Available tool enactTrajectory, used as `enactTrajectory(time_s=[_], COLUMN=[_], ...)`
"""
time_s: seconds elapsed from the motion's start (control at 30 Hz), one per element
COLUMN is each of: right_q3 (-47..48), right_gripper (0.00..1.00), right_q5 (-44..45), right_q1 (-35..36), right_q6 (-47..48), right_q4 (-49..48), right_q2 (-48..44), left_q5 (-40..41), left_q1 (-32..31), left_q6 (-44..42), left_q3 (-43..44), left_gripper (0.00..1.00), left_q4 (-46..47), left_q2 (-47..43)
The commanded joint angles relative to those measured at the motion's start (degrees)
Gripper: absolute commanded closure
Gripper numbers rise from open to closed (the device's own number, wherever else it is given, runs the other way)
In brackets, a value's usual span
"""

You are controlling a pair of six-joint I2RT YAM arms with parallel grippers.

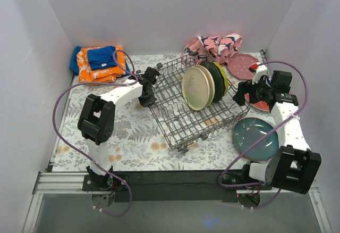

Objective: Load the plates into the dish rack
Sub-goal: Move the dish rack

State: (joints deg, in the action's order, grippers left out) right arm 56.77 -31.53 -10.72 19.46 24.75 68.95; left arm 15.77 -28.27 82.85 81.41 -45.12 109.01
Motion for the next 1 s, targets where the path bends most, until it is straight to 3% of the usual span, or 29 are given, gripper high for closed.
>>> enactTrajectory(time_s=[0.0, 0.13, 0.23, 0.43, 0.77, 0.97], right_q3=[3.4, 6.9, 10.0, 13.2, 17.0, 21.9], right_gripper=[0.04, 0.07, 0.17, 0.38, 0.89, 0.99], right_q5=[2.5, 3.3, 1.8, 3.0, 4.6, 6.0], right_q1=[-0.3, -0.4, -0.4, 0.7, 3.8, 6.4], right_q6=[5.4, 7.8, 8.4, 9.0, 8.6, 6.9], right_q4=[2.8, 3.9, 5.7, 7.0, 7.6, 7.6], right_q2=[6.4, 12.8, 18.1, 24.6, 29.2, 32.4], left_q5=[0.7, -0.6, -1.0, -1.3, -2.3, -3.3], left_q1=[4.1, 4.8, 5.1, 6.0, 9.1, 11.1], left_q6=[-2.7, -3.4, -3.5, -4.0, -5.2, -6.6], left_q3=[-0.8, -1.1, -1.0, -1.0, -2.4, -1.8], left_gripper=[1.0, 1.0, 1.0, 1.0, 1.0, 1.0], left_q4=[0.1, 0.7, 0.8, 0.9, 1.9, 2.6], left_q2=[-3.2, -4.1, -4.3, -4.8, -5.9, -5.0])
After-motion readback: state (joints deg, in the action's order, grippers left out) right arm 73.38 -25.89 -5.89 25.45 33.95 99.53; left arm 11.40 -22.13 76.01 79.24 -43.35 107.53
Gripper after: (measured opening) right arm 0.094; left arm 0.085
